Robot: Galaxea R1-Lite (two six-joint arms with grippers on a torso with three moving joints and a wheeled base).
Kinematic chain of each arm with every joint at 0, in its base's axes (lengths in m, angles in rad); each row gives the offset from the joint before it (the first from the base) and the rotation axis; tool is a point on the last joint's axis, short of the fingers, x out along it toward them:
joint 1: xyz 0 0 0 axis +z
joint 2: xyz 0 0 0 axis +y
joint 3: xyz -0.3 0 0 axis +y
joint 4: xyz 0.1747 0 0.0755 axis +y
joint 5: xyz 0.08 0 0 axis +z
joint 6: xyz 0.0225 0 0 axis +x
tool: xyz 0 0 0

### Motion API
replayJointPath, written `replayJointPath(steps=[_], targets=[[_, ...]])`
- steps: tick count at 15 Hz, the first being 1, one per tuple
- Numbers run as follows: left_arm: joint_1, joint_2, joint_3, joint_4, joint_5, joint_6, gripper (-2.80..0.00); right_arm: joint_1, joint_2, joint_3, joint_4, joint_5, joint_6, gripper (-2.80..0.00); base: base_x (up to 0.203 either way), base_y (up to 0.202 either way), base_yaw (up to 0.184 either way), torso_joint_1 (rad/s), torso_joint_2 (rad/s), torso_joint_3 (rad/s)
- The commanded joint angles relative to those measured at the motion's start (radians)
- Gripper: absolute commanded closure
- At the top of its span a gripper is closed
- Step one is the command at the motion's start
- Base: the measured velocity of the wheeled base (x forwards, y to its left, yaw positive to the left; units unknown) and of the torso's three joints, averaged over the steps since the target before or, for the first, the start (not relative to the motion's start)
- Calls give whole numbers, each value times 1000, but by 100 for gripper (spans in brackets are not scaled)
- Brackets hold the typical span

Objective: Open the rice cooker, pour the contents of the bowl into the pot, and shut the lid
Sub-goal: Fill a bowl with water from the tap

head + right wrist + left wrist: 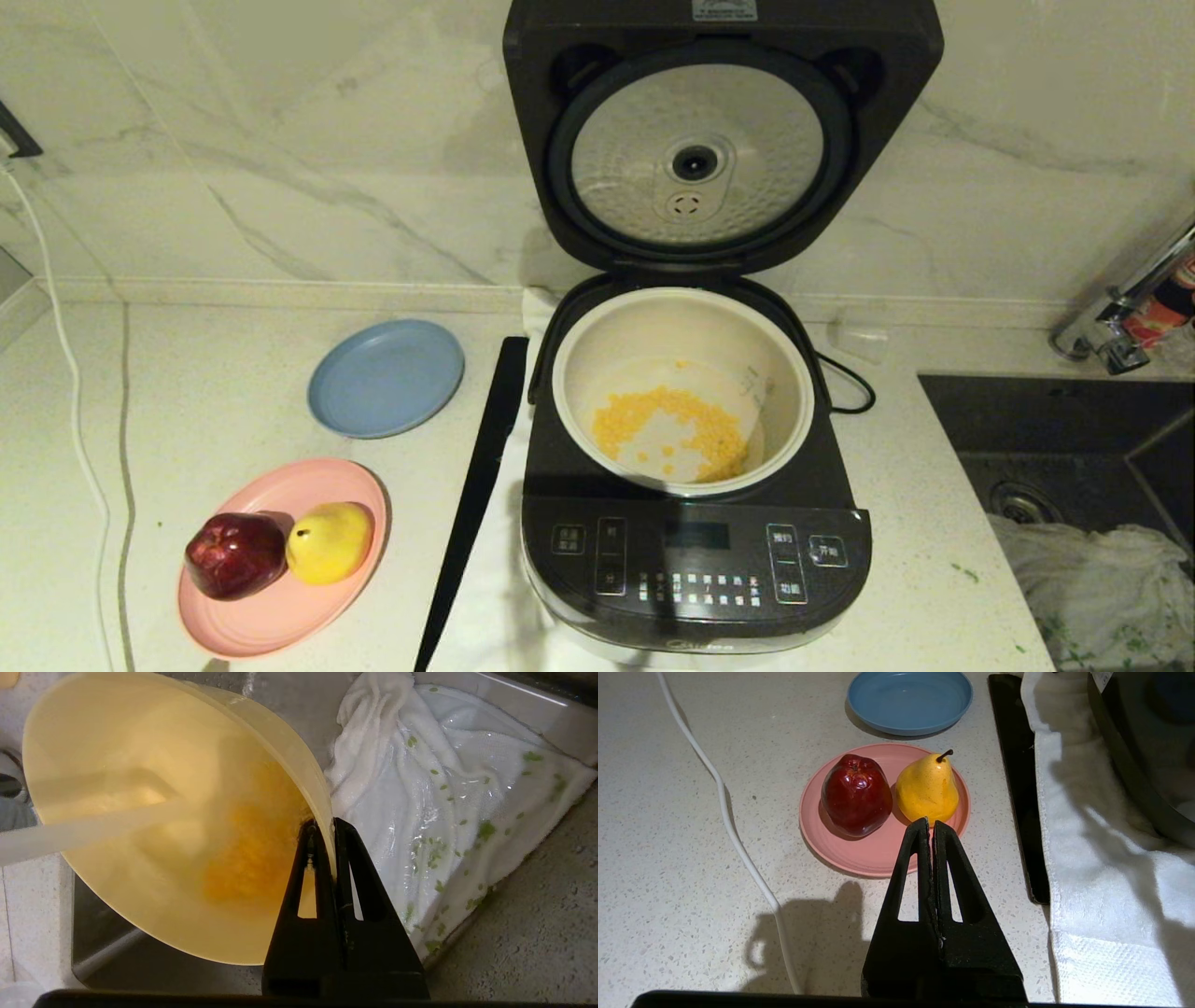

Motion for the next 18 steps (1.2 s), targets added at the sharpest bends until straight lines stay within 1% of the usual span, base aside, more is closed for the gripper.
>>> replayJointPath(steps=[1, 5, 7, 9, 12, 14, 16, 18], targets=[[0, 1, 8, 0, 0, 0, 0, 4, 8, -1, 1, 2, 3, 0, 0, 0, 0, 0, 0, 0], [0, 1, 8, 0, 0, 0, 0, 4, -30, 32, 17, 2, 0, 0, 0, 0, 0, 0, 0, 0], [0, 1, 8, 0, 0, -1, 0, 11, -80, 76, 43, 1, -10, 0, 0, 0, 0, 0, 0, 0], [0, 1, 8, 0, 0, 0, 0, 20, -153, 155, 50, 2, -36, 0, 0, 0, 0, 0, 0, 0], [0, 1, 8, 0, 0, 0, 0, 51, -275, 311, 53, 1, -109, 0, 0, 0, 0, 0, 0, 0], [0, 1, 8, 0, 1, -1, 0, 83, -381, 419, 54, 1, -150, 0, 0, 0, 0, 0, 0, 0], [0, 1, 8, 0, 0, 0, 0, 135, -501, 524, 55, 0, -175, 0, 0, 0, 0, 0, 0, 0], [0, 1, 8, 0, 0, 0, 0, 223, -629, 603, 86, -1, -184, 0, 0, 0, 0, 0, 0, 0]])
